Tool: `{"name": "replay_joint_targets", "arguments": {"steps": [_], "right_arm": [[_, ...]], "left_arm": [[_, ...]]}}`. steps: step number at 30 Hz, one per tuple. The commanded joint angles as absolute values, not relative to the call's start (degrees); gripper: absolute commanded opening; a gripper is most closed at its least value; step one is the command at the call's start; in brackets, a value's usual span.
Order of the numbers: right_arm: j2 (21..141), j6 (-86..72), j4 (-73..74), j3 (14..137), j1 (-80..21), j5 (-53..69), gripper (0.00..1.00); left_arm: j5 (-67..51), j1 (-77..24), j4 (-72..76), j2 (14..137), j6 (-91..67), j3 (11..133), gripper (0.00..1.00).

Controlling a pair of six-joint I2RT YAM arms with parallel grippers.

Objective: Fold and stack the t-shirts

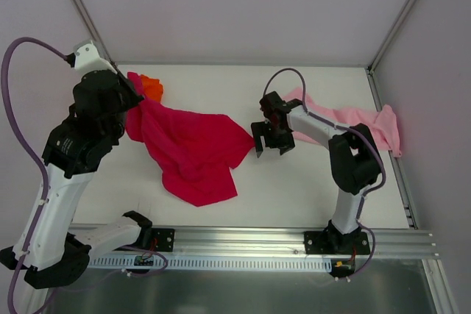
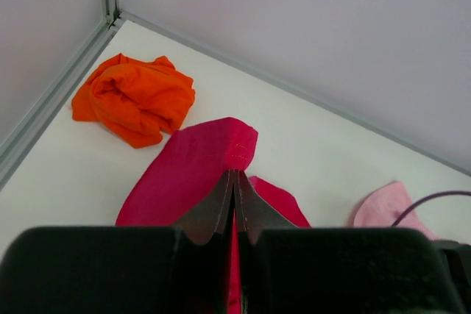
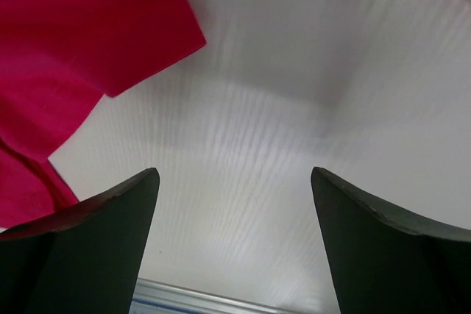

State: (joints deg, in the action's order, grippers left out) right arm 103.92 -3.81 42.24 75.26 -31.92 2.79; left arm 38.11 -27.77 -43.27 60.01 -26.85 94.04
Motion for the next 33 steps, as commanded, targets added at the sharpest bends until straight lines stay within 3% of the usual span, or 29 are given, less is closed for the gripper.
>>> {"name": "replay_joint_targets", "arguments": {"steps": [1,15,19,27,33], "right_arm": [[107.49,-4.57,40.70,81.46,-32.25,2.28,0.89],[108.54,-3.43,42.96,89.02,-31.99,13.79,0.90],[110.22,-2.46,50.88,94.31,-32.69,26.84,0.87],[96.26,-3.32,47.50,81.00,-37.70,35.41,0.87],[98.76,-7.03,34.47,72.25,-37.79,44.38,0.86]], "left_arm": [[39.38,-28.12,-43.50,59.68,-28.39,92.11,0.00],[41.31,-28.12,-49.30,65.56,-32.61,94.04,0.00],[43.58,-28.12,-52.20,67.76,-33.57,96.15,0.00],[45.18,-28.21,-50.28,66.80,-34.80,92.82,0.00],[45.88,-28.21,-48.34,66.36,-33.93,91.93,0.00]]}}
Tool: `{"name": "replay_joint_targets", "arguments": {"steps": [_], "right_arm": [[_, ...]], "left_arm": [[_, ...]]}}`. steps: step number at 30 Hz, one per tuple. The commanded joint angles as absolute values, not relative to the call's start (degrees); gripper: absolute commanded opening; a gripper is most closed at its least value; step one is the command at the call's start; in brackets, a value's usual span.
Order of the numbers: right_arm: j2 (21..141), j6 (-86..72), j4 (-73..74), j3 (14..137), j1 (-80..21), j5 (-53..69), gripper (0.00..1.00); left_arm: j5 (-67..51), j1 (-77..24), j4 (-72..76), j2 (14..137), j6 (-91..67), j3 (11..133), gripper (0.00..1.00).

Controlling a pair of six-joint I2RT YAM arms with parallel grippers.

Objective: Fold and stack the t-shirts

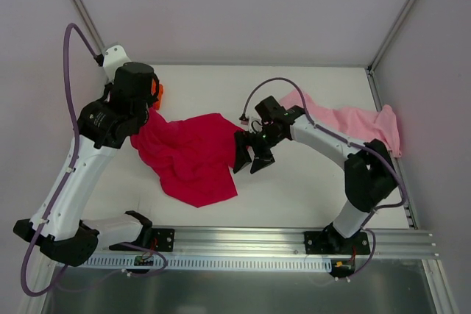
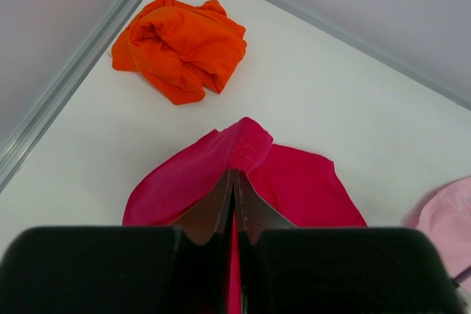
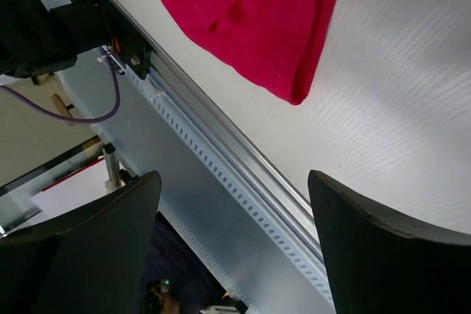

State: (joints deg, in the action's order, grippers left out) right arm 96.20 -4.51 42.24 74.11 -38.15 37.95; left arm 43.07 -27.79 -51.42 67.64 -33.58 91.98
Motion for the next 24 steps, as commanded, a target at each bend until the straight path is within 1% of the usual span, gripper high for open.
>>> {"name": "replay_joint_targets", "arguments": {"steps": [1,7,10,16,21,24], "right_arm": [[100.18,-6.94,34.28,73.12,-37.79,44.38,0.86],[111.16,-8.25,30.86,76.81,-39.28,39.73,0.82],[114.59,-9.40,29.27,79.45,-41.13,39.73,0.82],[118.39,-8.44,31.81,88.23,-47.98,38.50,0.81],[120.41,-5.89,39.10,96.57,-52.55,35.87,0.82],[120.59,-6.33,39.73,96.95,-53.61,34.20,0.82]], "left_arm": [[45.79,-28.21,-48.17,66.36,-33.75,91.93,0.00],[44.82,-28.21,-47.99,66.18,-33.40,91.93,0.00],[44.74,-28.21,-48.07,65.57,-33.22,92.28,0.00],[46.49,-28.30,-49.48,64.25,-33.84,91.76,0.00],[47.37,-28.30,-50.01,62.75,-34.36,90.17,0.00],[47.29,-28.30,-48.79,62.14,-33.31,88.86,0.00]]}}
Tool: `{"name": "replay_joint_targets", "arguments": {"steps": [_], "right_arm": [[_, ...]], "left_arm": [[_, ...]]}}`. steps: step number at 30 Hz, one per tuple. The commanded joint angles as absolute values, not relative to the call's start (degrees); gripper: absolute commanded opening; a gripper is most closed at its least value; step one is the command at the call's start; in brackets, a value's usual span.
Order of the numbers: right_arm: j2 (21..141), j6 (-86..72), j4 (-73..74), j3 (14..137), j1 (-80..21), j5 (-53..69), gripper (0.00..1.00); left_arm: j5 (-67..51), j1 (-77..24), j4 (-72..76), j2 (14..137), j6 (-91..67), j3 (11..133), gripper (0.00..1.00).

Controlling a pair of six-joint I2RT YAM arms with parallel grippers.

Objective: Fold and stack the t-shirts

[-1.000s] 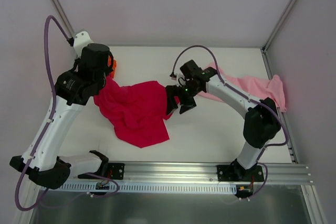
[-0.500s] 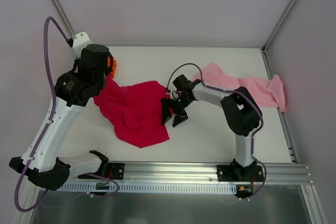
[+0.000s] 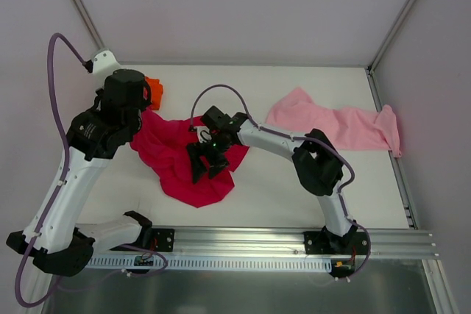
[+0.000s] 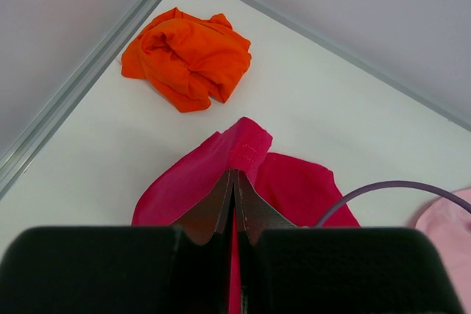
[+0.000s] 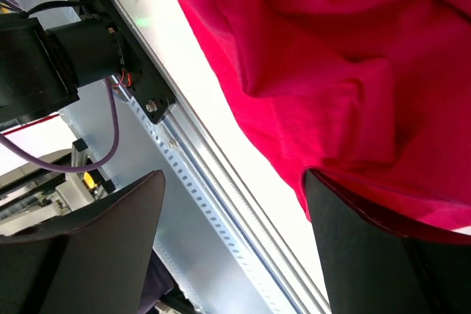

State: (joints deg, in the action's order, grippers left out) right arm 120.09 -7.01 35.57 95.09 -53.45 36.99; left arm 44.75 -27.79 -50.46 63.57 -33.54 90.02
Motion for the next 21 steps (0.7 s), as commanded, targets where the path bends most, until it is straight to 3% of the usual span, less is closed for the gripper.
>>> {"name": "replay_joint_targets", "arguments": {"steps": [1,9,14,21], "right_arm": [[120.67,-6.24,39.99,95.99,-53.87,33.41,0.81],[117.86,-8.52,38.58,87.45,-56.07,22.52,0.81],[115.05,-5.10,45.08,89.90,-58.80,7.25,0.81],[107.76,-2.38,49.91,93.95,-58.97,-3.50,0.82]], "left_arm": [[47.11,-28.30,-48.08,61.79,-32.96,87.73,0.00],[40.61,-28.30,-45.61,58.10,-31.73,82.71,0.00],[39.55,-28.30,-43.59,54.58,-32.25,77.87,0.00],[39.29,-28.30,-42.80,54.14,-30.85,77.61,0.00]]}}
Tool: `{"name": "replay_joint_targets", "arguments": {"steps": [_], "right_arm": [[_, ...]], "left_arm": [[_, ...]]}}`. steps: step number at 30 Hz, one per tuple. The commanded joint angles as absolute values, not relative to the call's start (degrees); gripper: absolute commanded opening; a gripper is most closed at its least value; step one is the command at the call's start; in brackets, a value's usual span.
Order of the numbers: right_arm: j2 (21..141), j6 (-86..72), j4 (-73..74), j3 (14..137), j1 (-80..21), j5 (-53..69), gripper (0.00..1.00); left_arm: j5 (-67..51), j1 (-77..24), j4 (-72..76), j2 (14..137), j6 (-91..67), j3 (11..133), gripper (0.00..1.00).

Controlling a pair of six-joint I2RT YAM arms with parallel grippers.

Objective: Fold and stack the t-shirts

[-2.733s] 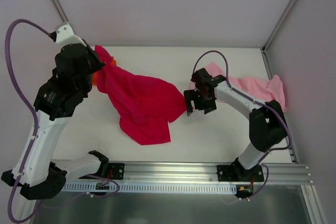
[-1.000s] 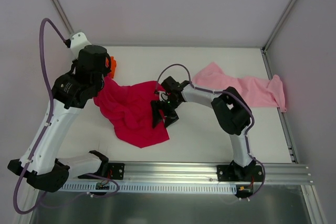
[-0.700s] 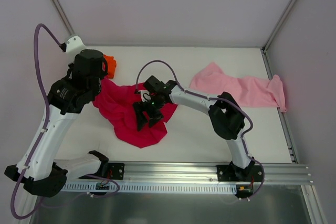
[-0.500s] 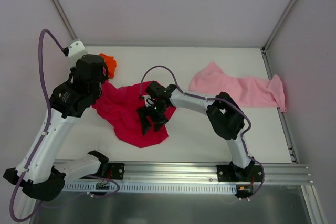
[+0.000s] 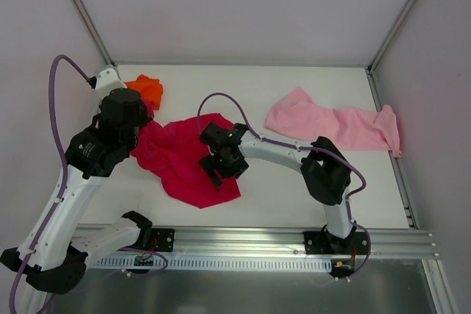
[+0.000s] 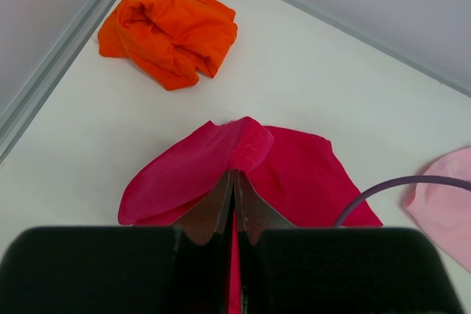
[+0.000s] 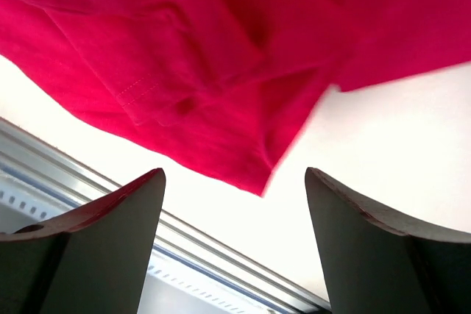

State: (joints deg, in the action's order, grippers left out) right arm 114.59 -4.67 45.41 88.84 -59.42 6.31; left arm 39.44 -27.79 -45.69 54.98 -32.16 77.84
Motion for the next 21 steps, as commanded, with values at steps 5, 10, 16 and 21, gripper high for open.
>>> {"name": "replay_joint_targets", "arguments": {"steps": [5,10,16,21], "right_arm": [[100.57,-1.23,50.54,93.78,-59.24,-12.65,0.82],[96.07,-3.24,47.74,90.36,-59.50,-0.98,0.81],[95.45,-6.15,41.23,82.98,-59.68,3.33,0.79],[100.71,-8.26,31.75,80.42,-60.73,12.03,0.79]], "left_arm": [[39.20,-28.21,-42.89,53.70,-31.29,76.47,0.00],[39.46,-28.30,-43.68,53.61,-32.61,75.24,0.00],[40.25,-28.21,-43.07,53.88,-32.26,75.32,0.00],[41.13,-28.21,-42.89,54.05,-31.64,75.50,0.00]]}}
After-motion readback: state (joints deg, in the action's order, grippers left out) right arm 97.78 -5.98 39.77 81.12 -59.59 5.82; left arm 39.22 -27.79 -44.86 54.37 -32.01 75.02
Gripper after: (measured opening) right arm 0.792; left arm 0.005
